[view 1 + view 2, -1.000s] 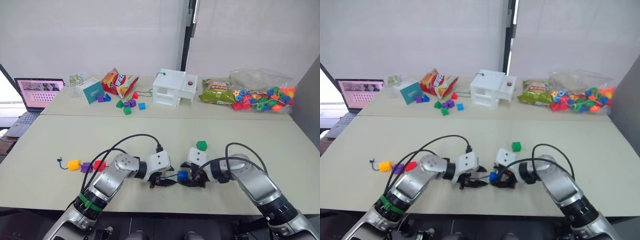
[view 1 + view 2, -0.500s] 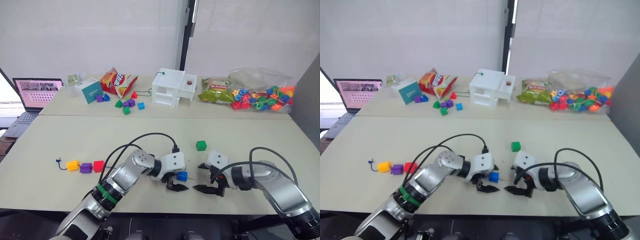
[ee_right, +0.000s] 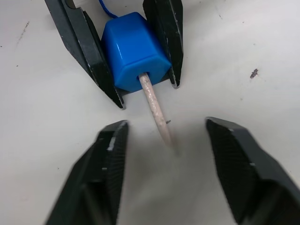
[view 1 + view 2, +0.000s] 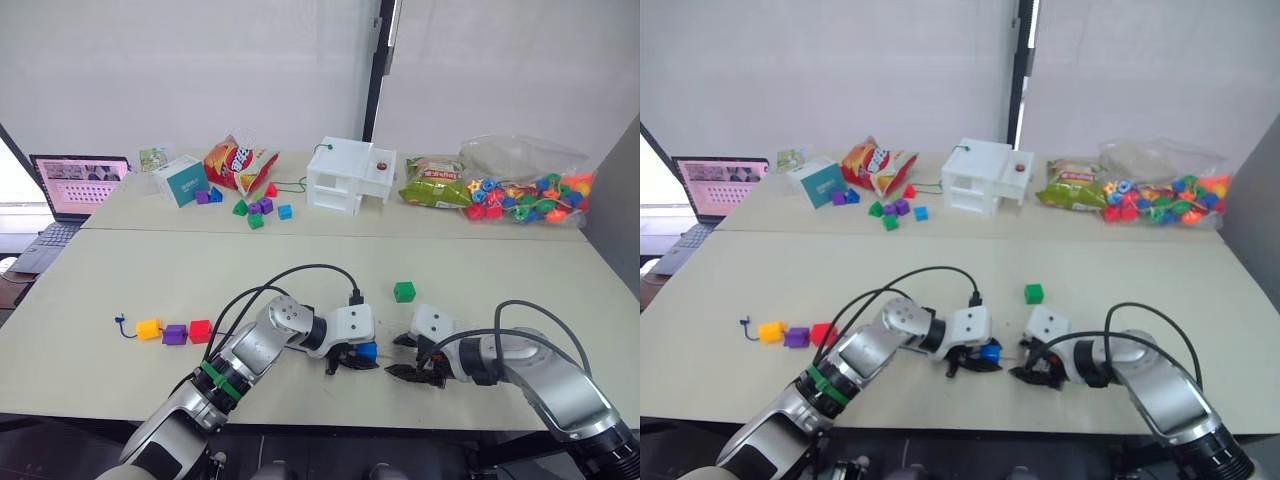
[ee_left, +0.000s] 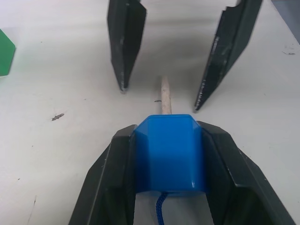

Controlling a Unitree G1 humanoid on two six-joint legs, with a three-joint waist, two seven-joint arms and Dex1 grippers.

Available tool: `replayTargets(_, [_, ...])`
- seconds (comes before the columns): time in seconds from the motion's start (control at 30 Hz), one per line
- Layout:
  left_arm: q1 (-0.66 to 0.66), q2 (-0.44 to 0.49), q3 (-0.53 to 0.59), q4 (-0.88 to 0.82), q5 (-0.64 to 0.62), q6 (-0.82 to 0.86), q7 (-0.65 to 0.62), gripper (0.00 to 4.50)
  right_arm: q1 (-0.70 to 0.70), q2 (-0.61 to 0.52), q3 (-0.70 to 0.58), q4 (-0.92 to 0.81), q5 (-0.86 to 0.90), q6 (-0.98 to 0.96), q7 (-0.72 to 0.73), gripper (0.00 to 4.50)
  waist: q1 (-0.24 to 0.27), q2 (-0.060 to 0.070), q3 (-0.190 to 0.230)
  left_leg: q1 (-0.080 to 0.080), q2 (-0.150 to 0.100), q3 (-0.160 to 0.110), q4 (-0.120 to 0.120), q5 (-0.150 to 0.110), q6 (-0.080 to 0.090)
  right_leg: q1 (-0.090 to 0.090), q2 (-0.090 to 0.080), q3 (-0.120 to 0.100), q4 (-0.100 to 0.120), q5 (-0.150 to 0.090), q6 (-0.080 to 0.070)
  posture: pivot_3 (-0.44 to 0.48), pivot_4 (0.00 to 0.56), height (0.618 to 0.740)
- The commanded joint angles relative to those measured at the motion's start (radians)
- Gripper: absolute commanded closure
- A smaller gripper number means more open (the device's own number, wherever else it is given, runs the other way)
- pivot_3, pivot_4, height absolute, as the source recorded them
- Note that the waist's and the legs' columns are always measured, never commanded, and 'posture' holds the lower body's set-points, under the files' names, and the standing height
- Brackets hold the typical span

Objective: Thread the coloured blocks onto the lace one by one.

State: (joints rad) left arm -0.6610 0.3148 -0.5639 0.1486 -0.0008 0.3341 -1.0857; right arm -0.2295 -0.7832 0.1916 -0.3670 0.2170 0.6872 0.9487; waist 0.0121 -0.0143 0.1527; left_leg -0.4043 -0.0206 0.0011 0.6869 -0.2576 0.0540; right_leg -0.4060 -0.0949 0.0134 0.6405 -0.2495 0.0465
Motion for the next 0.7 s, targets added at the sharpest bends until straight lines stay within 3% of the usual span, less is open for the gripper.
replayTargets(0.03, [0.0, 0.009, 0.006, -0.001, 0.008, 0.007, -0.012, 3.16, -0.008, -0.001, 0.0, -0.011, -0.002, -0.032, -0.002, 3.2, 0.0, 0.0, 0.0, 0.0, 0.0, 0.0, 0.0, 0.0, 0.0, 0.0, 0.0, 0.0, 0.0, 0.0, 0.0, 0.0, 0.15, 0.74])
replayTargets(0.17, [0.006, 0.017, 0.01, -0.01, 0.006, 0.012, -0.015, 3.16, -0.015, 0.0, 0.008, -0.003, -0.004, -0.046, 0.003, 4.5, 0.0, 0.0, 0.0, 0.0, 0.0, 0.0, 0.0, 0.0, 0.0, 0.0, 0.0, 0.0, 0.0, 0.0, 0.0, 0.0, 0.15, 0.74])
replayTargets(0.47, [0.069, 0.133, 0.084, -0.094, -0.021, 0.014, -0.039, 3.16, -0.08, 0.011, 0.034, 0.003, 0.012, -0.066, 0.049, 4.5, -0.007, 0.0, 0.0, 0.0, 0.001, 0.0, 0.0, 0.0, 0.0, 0.0, 0.001, 0.0, 0.0, 0.0, 0.0, 0.0, 0.15, 0.74])
replayTargets(0.6, [0.153, 0.311, 0.179, -0.156, -0.056, 0.01, -0.1, 3.16, -0.112, 0.017, 0.046, 0.003, 0.013, -0.059, 0.057, 4.5, -0.017, 0.0, 0.0, 0.001, 0.002, 0.0, -0.001, 0.0, 0.0, -0.001, 0.002, 0.0, 0.001, 0.0, -0.001, 0.0, 0.15, 0.74])
replayTargets(0.7, [0.215, 0.487, 0.256, -0.106, -0.064, -0.039, -0.161, 3.16, -0.126, 0.023, 0.051, 0.004, 0.017, -0.056, 0.06, 4.5, -0.028, 0.0, 0.0, 0.002, 0.002, 0.0, -0.002, 0.0, 0.0, -0.001, 0.002, 0.001, 0.001, -0.001, -0.002, 0.0, 0.15, 0.74])
